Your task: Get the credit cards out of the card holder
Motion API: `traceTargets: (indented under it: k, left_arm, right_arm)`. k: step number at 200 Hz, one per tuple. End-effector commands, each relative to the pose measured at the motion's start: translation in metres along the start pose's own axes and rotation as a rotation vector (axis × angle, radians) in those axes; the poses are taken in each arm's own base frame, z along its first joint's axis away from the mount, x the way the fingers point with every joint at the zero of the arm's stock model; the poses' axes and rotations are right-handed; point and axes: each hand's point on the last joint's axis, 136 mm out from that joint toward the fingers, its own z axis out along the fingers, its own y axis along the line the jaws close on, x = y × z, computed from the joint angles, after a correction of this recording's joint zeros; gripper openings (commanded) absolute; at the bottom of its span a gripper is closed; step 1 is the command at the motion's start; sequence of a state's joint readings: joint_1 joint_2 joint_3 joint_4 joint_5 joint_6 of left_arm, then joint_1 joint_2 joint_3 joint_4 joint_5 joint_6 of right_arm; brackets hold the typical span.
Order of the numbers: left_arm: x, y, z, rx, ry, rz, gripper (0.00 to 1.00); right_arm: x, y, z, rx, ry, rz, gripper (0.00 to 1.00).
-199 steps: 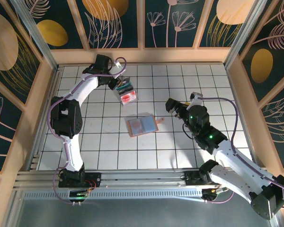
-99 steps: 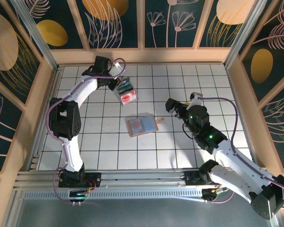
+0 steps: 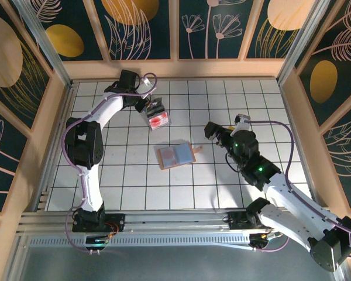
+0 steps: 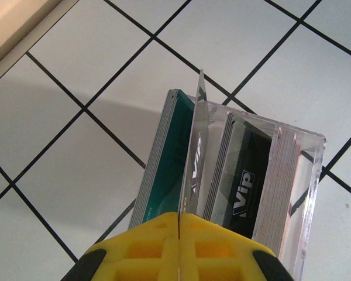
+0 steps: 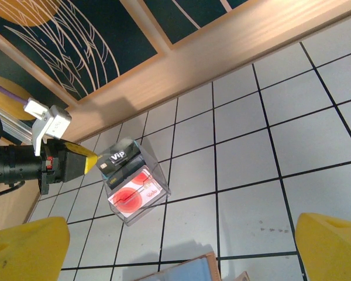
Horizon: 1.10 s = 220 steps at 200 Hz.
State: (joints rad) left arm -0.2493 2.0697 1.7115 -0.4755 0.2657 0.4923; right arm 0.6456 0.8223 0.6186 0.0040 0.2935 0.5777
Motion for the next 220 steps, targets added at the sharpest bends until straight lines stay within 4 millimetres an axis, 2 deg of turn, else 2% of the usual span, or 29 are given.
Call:
traceTargets:
  k: [1, 32, 45, 57, 101, 137, 145, 155, 175, 203, 220]
  left_arm:
    - [-0.007, 0.008, -0.004, -0.029, -0.005, 0.008, 0.06]
    - [-0.006, 0.009, -0.005, -0.036, 0.003, 0.006, 0.08]
    - [-0.006, 0.009, -0.005, -0.036, 0.003, 0.005, 0.14]
    - [-0.006, 0.009, -0.005, -0.037, 0.005, 0.005, 0.14]
    - [-0.005, 0.01, -0.004, -0.039, 0.011, 0.006, 0.07]
    - [0.0, 0.013, -0.003, -0.059, 0.032, 0.005, 0.23]
    - [0.001, 0.014, -0.003, -0.063, 0.036, 0.006, 0.3]
    - [0.003, 0.014, -0.002, -0.067, 0.041, 0.009, 0.43]
    - [0.007, 0.019, 0.0, -0.092, 0.059, 0.021, 0.6]
    - [0.013, 0.029, 0.007, -0.13, 0.105, 0.028, 0.72]
    - [0.014, 0.03, 0.011, -0.127, 0.112, 0.028, 0.74]
  right_arm:
    - [-0.008, 0.01, 0.0, -0.031, -0.031, 0.007, 0.99]
    - [-0.007, 0.011, 0.0, -0.036, -0.03, 0.008, 0.99]
    - [-0.008, 0.011, 0.0, -0.036, -0.032, 0.008, 0.99]
    - [-0.007, 0.011, 0.0, -0.036, -0.03, 0.008, 0.99]
    - [-0.008, 0.011, -0.001, -0.036, -0.033, 0.009, 0.99]
    - [-0.008, 0.012, 0.0, -0.04, -0.032, 0.005, 0.99]
    - [-0.009, 0.013, -0.001, -0.041, -0.033, 0.004, 0.99]
    - [-0.009, 0.013, 0.0, -0.039, -0.033, 0.002, 0.99]
    - [-0.008, 0.013, 0.0, -0.041, -0.031, 0.002, 0.99]
    - [-0.008, 0.013, 0.0, -0.04, -0.03, -0.002, 0.99]
    - [-0.01, 0.014, 0.0, -0.04, -0.033, -0.001, 0.99]
